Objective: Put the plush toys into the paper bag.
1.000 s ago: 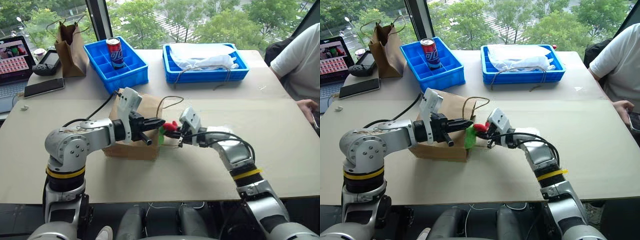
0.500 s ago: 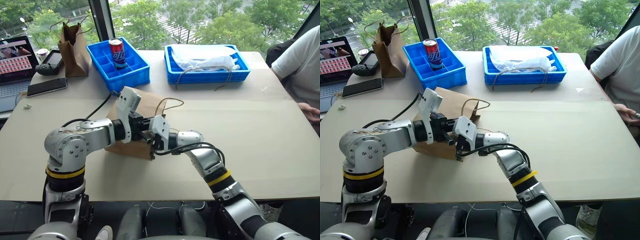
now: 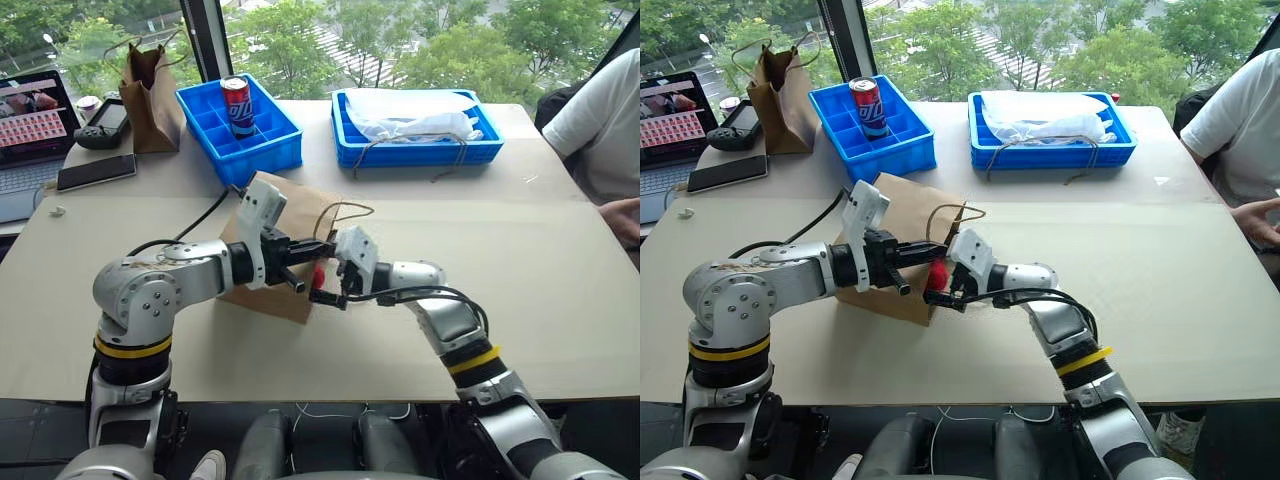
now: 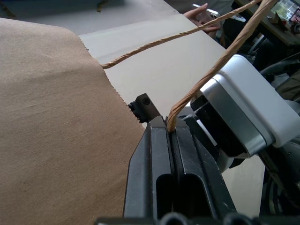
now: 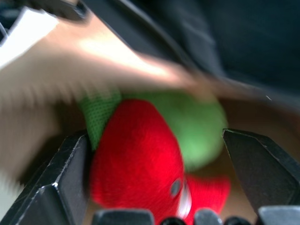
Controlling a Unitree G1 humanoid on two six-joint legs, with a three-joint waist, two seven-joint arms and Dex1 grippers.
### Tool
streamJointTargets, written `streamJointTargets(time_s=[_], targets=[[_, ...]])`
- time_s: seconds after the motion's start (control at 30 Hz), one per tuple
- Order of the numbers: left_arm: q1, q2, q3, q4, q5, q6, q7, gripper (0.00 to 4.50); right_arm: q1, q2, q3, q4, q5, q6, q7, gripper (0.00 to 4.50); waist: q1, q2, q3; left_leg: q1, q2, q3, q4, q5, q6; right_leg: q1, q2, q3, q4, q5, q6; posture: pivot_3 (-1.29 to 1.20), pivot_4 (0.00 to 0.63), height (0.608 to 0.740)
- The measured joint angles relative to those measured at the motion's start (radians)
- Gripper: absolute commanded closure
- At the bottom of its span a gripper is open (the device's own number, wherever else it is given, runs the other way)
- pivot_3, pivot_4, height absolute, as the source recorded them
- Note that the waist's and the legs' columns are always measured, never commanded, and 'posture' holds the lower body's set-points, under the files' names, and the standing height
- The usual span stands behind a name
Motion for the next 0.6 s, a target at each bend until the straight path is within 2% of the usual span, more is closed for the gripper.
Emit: streamJointTargets(time_s=[0.37, 0.6], targets=[[-0.003, 0.01, -0.054, 0.026, 0.019, -0.04, -0.048, 4.5, 0.168, -0.199, -0.135, -0.277, 0.078, 0.193, -0.011, 0.07, 0.0, 0.0, 0.0, 0.0, 0.0, 0.0, 0.0, 0.0, 0.0, 0.001, 0.0, 0.0, -0.001, 0.0, 0.0, 0.0, 0.15, 0.74], [-0.01, 0.01, -0.075, 0.035, 0.027, -0.046, -0.069, 4.5, 0.179, -0.158, -0.113, -0.288, 0.083, 0.207, -0.045, 0.07, -0.001, 0.0, 0.0, 0.001, 0.0, 0.0, 0.0, 0.0, 0.001, 0.001, 0.001, 0.001, -0.001, 0.0, 0.0, 0.0, 0.15, 0.74]])
